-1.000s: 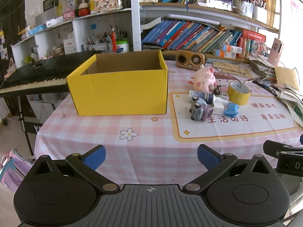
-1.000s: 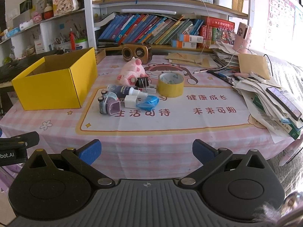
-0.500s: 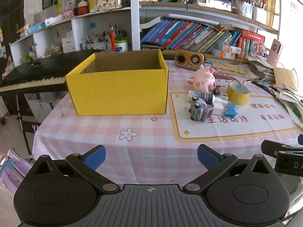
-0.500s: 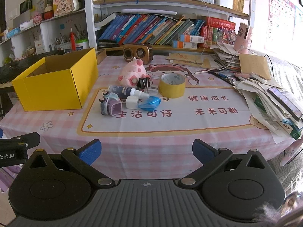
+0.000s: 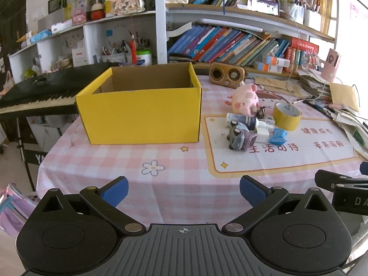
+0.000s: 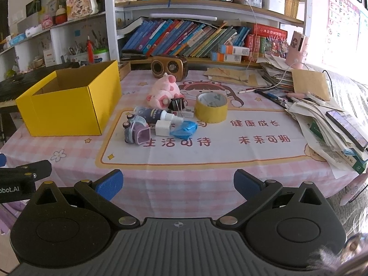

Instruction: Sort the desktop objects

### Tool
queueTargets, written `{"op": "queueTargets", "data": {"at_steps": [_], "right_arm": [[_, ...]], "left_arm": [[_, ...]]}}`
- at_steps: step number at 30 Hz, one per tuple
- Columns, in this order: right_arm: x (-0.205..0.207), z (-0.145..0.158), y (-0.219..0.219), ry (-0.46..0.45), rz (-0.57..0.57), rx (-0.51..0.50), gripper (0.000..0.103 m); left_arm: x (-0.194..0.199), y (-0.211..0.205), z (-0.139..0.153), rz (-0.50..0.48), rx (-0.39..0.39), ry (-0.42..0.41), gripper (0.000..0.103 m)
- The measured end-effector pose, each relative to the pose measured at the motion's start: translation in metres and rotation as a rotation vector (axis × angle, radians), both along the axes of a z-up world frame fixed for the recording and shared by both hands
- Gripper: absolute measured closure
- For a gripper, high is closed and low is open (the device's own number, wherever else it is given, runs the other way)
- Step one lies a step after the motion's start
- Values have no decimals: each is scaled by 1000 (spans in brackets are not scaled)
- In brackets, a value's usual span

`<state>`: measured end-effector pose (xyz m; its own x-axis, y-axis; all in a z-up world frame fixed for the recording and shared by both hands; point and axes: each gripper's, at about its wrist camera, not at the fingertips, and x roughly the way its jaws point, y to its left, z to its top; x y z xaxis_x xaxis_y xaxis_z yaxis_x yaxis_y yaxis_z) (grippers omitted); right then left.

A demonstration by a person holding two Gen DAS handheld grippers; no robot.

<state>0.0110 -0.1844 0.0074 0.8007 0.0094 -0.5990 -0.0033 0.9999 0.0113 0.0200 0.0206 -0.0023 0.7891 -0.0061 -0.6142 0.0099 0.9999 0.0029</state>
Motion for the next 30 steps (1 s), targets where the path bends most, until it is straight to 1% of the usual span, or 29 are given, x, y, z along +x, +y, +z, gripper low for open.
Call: {"op": "queueTargets", "data": {"at_steps": [12, 16, 23, 30], "right_arm": [[8, -1, -5, 0, 11, 0, 0], [17, -2, -8, 5, 29, 0, 0], [37, -4, -14, 28, 56, -3, 0], [62, -8, -26, 54, 90, -2, 0]], "left_arm": [[14, -9, -2, -2, -9, 7, 0], [21, -14, -4, 10, -2, 16, 0], [34, -21, -6, 7, -22, 32, 0], [54, -38, -11, 13, -18, 58, 0]]}}
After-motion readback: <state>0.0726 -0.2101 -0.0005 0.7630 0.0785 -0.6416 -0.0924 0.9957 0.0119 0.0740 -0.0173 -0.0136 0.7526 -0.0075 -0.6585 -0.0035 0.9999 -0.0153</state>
